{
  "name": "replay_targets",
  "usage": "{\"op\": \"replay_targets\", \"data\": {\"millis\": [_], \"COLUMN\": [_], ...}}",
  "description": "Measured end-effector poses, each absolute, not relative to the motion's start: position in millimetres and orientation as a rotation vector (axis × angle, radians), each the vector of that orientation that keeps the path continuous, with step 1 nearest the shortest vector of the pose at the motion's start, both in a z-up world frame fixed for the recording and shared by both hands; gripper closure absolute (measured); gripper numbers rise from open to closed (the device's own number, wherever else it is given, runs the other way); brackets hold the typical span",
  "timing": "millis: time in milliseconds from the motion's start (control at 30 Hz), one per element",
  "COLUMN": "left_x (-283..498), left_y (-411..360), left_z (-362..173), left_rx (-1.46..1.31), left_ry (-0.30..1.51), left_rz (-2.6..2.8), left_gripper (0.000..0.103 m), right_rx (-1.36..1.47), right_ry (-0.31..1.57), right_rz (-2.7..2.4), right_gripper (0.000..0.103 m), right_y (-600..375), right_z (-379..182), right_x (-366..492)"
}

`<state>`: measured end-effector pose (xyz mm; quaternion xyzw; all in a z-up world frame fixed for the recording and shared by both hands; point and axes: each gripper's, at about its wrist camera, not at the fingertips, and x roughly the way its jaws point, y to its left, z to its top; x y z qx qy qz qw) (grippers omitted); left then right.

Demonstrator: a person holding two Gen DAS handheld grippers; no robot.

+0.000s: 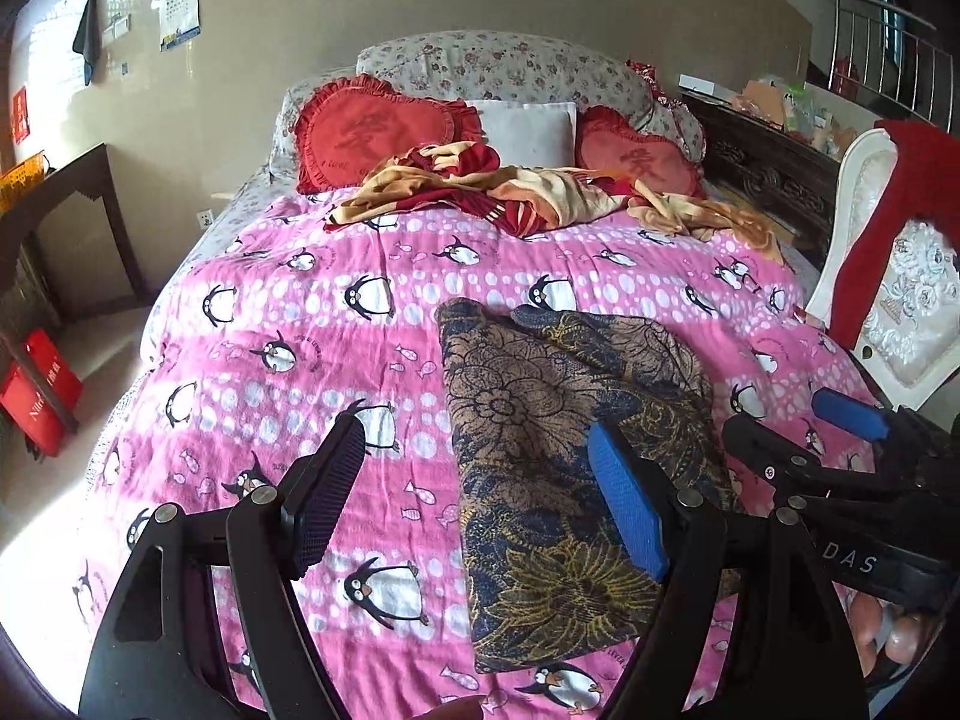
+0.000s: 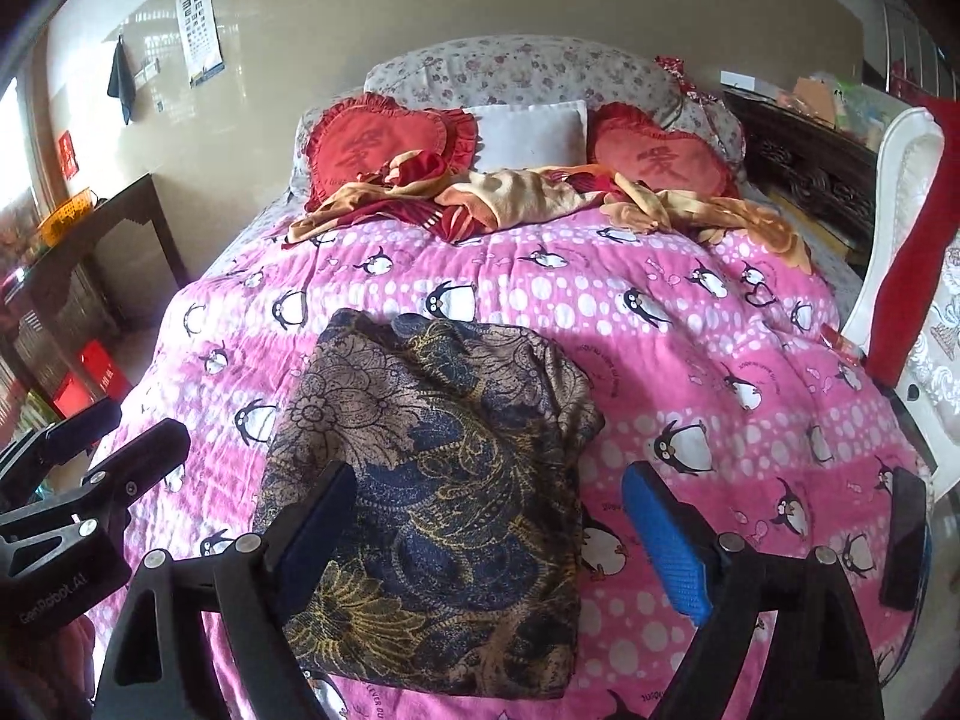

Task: Fold small clothes

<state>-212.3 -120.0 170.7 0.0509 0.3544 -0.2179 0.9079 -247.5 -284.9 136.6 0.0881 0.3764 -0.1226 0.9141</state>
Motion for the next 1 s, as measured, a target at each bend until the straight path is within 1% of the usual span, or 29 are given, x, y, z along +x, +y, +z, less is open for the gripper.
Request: {"op": "replay_targets", "data": {"millis": [1000], "left_x": [-198], "left_y": [-120], "left_z": [156], "left_rx": [0.102], "left_ry": [0.773], "left_rz": [-0.415], "left_gripper": [0.025], "right_rx": [0.176], "right_ry": [0.831], "right_rz": [-0.246], "right_gripper": [0.014], "right_y": [-284], "right_z": [121], "right_x": [-235]}}
